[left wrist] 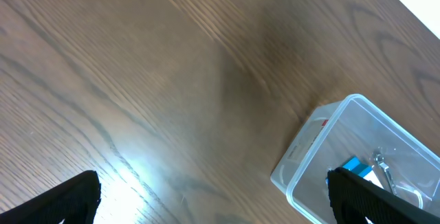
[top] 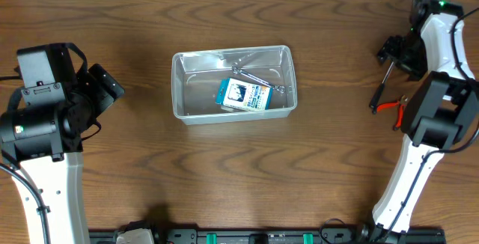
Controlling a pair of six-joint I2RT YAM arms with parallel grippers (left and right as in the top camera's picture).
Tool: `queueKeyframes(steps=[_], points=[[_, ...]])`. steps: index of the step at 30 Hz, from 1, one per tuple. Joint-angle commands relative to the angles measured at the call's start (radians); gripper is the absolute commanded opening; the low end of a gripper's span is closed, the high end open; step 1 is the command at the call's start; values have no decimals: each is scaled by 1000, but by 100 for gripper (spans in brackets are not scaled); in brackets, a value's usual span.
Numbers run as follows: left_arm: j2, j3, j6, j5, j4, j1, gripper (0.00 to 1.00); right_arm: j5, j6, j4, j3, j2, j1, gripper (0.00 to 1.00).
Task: Pack container
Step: 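Return the right gripper and grasp the black-handled hammer by its shaft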
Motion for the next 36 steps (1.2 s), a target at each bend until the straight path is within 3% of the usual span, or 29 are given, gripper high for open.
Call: queueKeyframes(steps=[1,10,15,21,25,31,36], points=[[4,-2,-2,-15,-4,4,98,-1,-37,5,-2,43,-3,84],[4,-2,-2,-15,-4,4,98,-18,-111,63,-2,75,-2,82],[4,-2,-2,-15,-4,4,98,-18,-115,88,-5,76,-2,73],[4,-2,-2,-15,-4,4,98,-23,-115,116,-41,76,-2,73],[4,-2,-2,-15,-4,4,98,-39,-116,143,-91,76,-2,66],[4,-2,-2,-15,-4,4,98,-52,-111,169,-163,76,-2,68],[4,-2,-2,-15,-4,4,98,-52,-111,166,-171,76,-2,54]])
